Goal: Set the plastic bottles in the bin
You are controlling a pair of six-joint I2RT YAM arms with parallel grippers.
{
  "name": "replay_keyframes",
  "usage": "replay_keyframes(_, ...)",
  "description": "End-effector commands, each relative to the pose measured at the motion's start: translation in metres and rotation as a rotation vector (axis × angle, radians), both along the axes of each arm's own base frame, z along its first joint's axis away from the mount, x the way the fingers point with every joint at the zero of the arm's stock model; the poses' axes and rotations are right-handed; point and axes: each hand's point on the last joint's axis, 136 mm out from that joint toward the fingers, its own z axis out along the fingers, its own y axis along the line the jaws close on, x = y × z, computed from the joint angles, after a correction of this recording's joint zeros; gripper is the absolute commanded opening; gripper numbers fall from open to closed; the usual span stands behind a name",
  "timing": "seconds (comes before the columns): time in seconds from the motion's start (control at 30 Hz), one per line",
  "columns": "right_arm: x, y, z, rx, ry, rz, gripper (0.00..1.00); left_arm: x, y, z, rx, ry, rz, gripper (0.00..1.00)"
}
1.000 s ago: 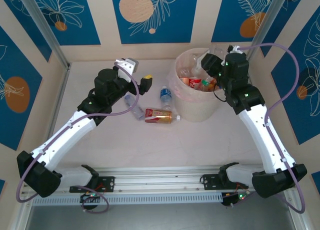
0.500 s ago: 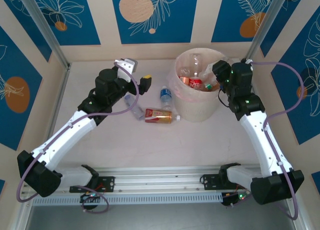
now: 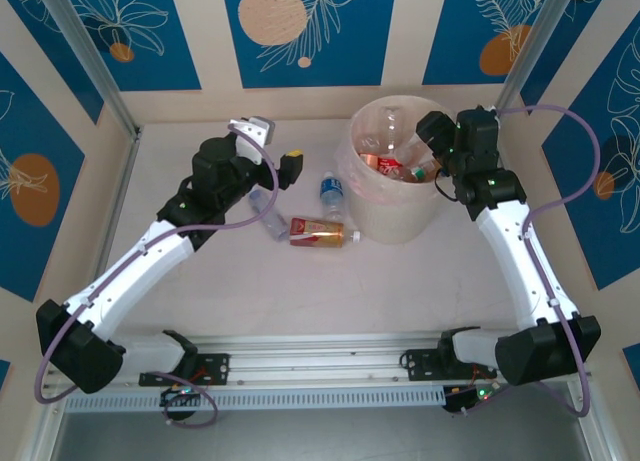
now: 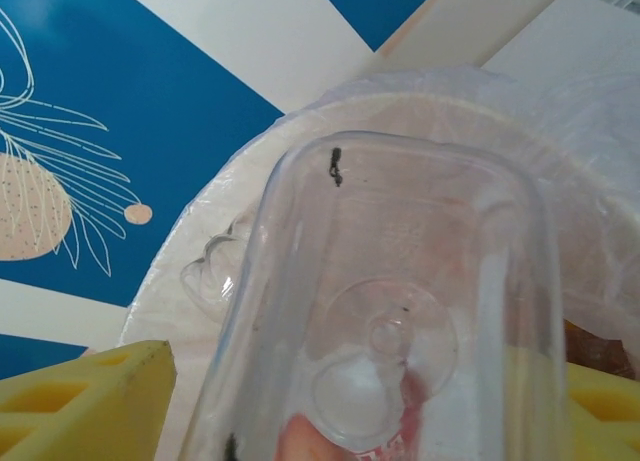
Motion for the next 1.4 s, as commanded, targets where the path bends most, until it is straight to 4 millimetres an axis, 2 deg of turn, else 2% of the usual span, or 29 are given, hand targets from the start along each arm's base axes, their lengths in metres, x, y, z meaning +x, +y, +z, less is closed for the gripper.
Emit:
replay_keyframes(0.0, -0.015, -0.009, 0.016, -0.125, 0.009, -0.026, 0.81, 0.005, 0.006, 0.005, -0.017, 0.009, 0.034, 1.0)
replay_keyframes(0.33, -0.031, -0.002, 0.059, -0.407, -0.026, -0.065, 0.82, 0.009, 0.009, 0.003, -0.026, 0.016, 0.051, 1.0)
replay_keyframes(0.47, -0.033, -0.001, 0.07, -0.466, -0.038, -0.08, 0.79, 0.01, 0.01, 0.002, -0.028, 0.021, 0.053, 0.99)
replay_keyframes(0.53, -0.032, 0.0, 0.07, -0.473, -0.035, -0.072, 0.74, 0.01, 0.01, 0.002, -0.031, 0.022, 0.055, 0.99)
replay_keyframes(0.63, -0.032, 0.003, 0.064, -0.464, -0.012, -0.058, 0.68, 0.011, 0.011, 0.003, -0.035, 0.021, 0.06, 1.0)
replay_keyframes(0.8, -0.037, -0.006, 0.039, -0.43, 0.065, -0.085, 0.65, 0.012, 0.012, 0.003, -0.042, 0.022, 0.06, 1.0)
replay_keyframes(1.1, -0.04, -0.011, -0.022, -0.329, 0.226, -0.055, 0.6, 0.016, 0.012, 0.001, -0.045, 0.028, 0.067, 1.0)
replay_keyframes(1.13, -0.041, -0.012, -0.027, -0.326, 0.24, -0.051, 0.58, 0.017, 0.012, 0.001, -0.045, 0.032, 0.069, 0.99)
replay_keyframes(1.2, -0.041, -0.011, -0.036, -0.32, 0.26, -0.036, 0.46, 0.018, 0.012, 0.001, -0.048, 0.032, 0.069, 0.99)
replay_keyframes(1.27, -0.041, -0.009, -0.037, -0.317, 0.262, -0.018, 0.4, 0.019, 0.011, 0.001, -0.05, 0.034, 0.068, 0.99)
replay_keyframes(1.37, -0.039, -0.003, -0.026, -0.319, 0.224, 0.021, 0.4, 0.02, 0.01, -0.001, -0.051, 0.041, 0.065, 0.99)
